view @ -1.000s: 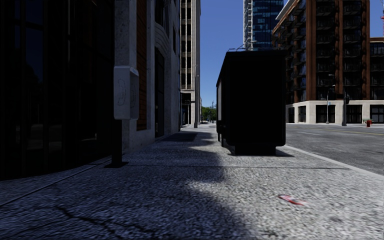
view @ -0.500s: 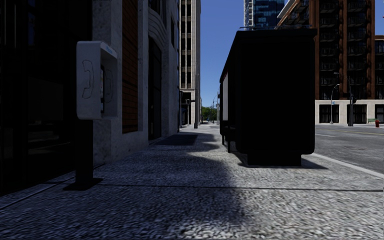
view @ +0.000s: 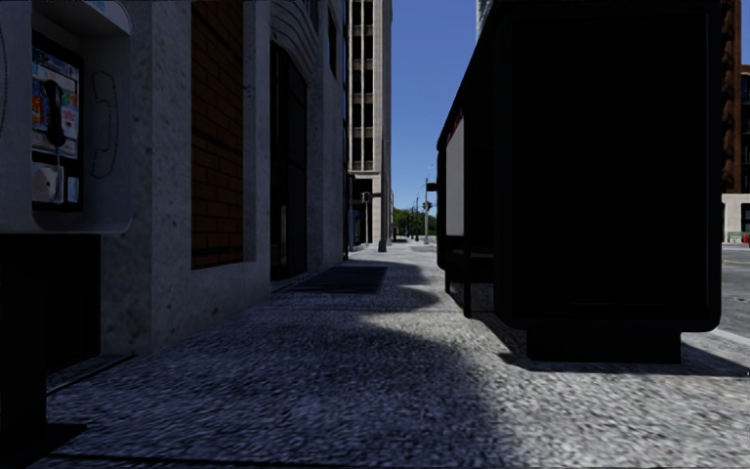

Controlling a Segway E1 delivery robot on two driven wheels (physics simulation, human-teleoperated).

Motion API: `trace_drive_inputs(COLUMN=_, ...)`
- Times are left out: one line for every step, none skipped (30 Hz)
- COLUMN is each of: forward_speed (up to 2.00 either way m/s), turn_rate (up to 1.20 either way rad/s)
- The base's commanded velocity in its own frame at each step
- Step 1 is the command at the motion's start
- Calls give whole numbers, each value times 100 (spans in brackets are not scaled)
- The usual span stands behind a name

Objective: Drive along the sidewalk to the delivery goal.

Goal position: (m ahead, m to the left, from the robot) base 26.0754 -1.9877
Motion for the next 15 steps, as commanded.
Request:
trace_drive_inputs(forward_speed=200, turn_rate=0)
trace_drive_inputs(forward_speed=200, turn_rate=0)
trace_drive_inputs(forward_speed=200, turn_rate=0)
trace_drive_inputs(forward_speed=200, turn_rate=0)
trace_drive_inputs(forward_speed=200, turn_rate=0)
trace_drive_inputs(forward_speed=200, turn_rate=0)
trace_drive_inputs(forward_speed=200, turn_rate=0)
trace_drive_inputs(forward_speed=200, turn_rate=0)
trace_drive_inputs(forward_speed=200, turn_rate=0)
trace_drive_inputs(forward_speed=200, turn_rate=0)
trace_drive_inputs(forward_speed=200, turn_rate=0)
trace_drive_inputs(forward_speed=200, turn_rate=0)
trace_drive_inputs(forward_speed=200, turn_rate=0)
trace_drive_inputs(forward_speed=200, turn_rate=0)
trace_drive_inputs(forward_speed=200, turn_rate=0)
